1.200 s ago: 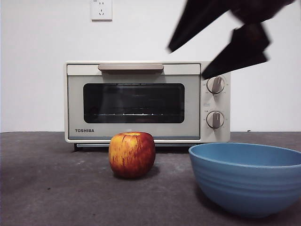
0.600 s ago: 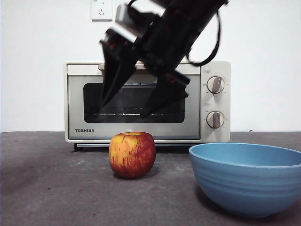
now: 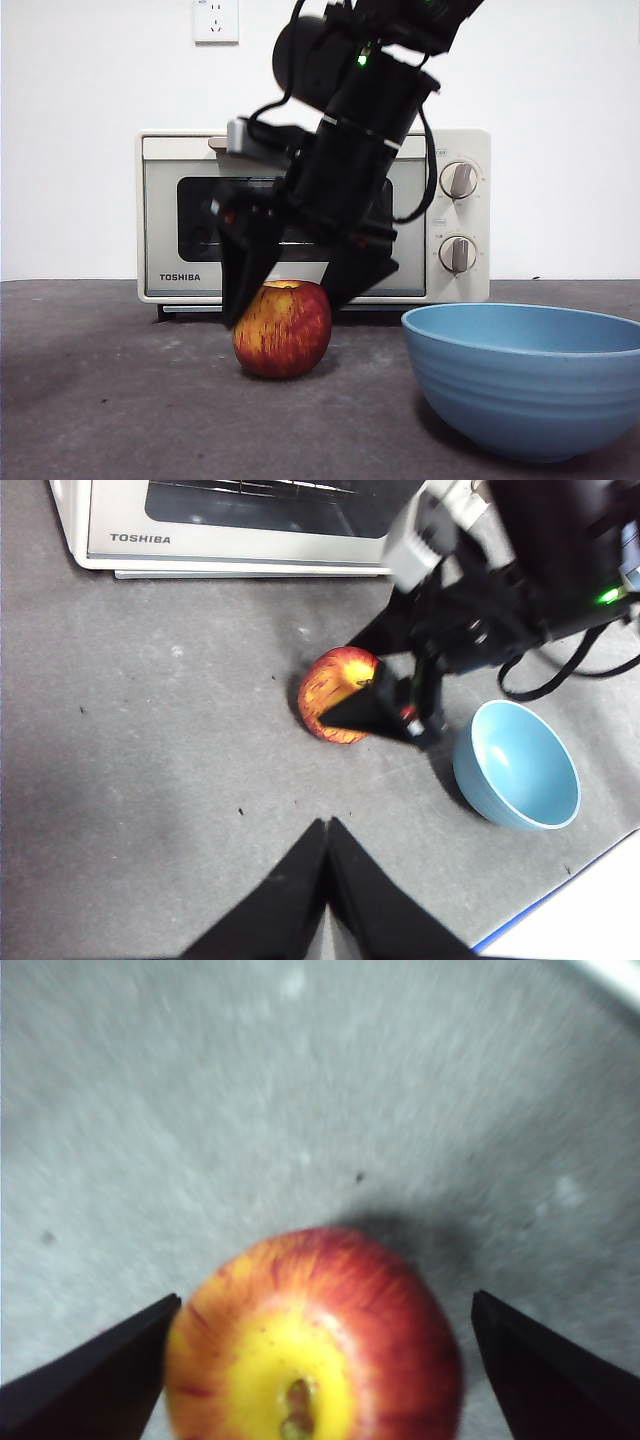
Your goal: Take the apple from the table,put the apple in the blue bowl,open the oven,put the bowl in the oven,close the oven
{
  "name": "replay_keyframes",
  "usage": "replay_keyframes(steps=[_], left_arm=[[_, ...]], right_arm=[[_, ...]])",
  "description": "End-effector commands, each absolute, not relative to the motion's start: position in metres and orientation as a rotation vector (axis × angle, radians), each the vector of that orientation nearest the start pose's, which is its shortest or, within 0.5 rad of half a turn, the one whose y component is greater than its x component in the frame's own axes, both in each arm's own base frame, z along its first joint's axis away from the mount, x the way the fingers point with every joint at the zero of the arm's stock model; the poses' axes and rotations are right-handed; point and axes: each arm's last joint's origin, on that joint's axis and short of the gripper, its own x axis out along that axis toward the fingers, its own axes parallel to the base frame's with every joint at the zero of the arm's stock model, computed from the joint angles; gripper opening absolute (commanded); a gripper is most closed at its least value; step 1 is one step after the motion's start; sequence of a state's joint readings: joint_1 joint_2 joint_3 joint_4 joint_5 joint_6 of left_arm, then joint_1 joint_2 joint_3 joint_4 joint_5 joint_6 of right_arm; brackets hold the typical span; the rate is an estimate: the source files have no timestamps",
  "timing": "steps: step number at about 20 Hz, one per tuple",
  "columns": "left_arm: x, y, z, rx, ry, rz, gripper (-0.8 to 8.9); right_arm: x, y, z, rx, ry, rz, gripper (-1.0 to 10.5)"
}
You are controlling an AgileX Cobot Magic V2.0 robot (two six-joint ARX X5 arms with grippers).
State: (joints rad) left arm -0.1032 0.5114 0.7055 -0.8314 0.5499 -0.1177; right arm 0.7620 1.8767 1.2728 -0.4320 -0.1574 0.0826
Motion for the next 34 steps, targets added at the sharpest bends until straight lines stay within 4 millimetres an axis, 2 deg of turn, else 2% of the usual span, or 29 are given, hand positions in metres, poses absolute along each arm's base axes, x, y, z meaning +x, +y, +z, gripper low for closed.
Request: replay_keyframes(steps=[1,3,7,10,14,20,24,26,28,34], left_arm=[[0.091,-0.025,0.29,-0.237,0.642,-0.607,0.07],[0.091,-0.025,0.29,-0.237,0.642,-0.607,0.07],[0.091,-0.025,0.29,-0.236,0.642,-0.607,0.07],[0.091,-0.025,0.29,-0.236,0.641,-0.607,0.07],[0.091,-0.025,0.291,-0.235,0.635,-0.608,0.07],[0.091,-0.025,0.291,-0.224,0.632,-0.611,0.07],[0.091,-0.025,0.291,-0.224,0.631,-0.612,0.07],[0.091,-0.025,0.291,-0.224,0.632,-0.612,0.07],[0.091,-0.025,0.291,-0.224,0.632,-0.612,0.07],[0.091,-0.025,0.291,-0.224,0.632,-0.611,0.07]], right_arm=[[0.275,0.278,0.173,-0.277,1.069,0.804,4.6],[0.275,0.277,0.17,-0.29,1.081,0.787,4.6],[0.274,0.276,0.169,-0.301,1.094,0.77,3.5],[0.272,0.275,0.176,-0.292,1.085,0.775,3.3],[0.262,0.267,0.213,-0.267,1.014,0.792,3.3],[0.228,0.232,0.278,-0.271,0.983,0.772,3.3],[0.209,0.211,0.297,-0.3,0.985,0.724,3.3],[0.201,0.203,0.292,-0.303,0.992,0.722,3.3],[0.192,0.194,0.278,-0.311,1.014,0.717,3.3],[0.172,0.174,0.222,-0.259,1.06,0.677,3.3]])
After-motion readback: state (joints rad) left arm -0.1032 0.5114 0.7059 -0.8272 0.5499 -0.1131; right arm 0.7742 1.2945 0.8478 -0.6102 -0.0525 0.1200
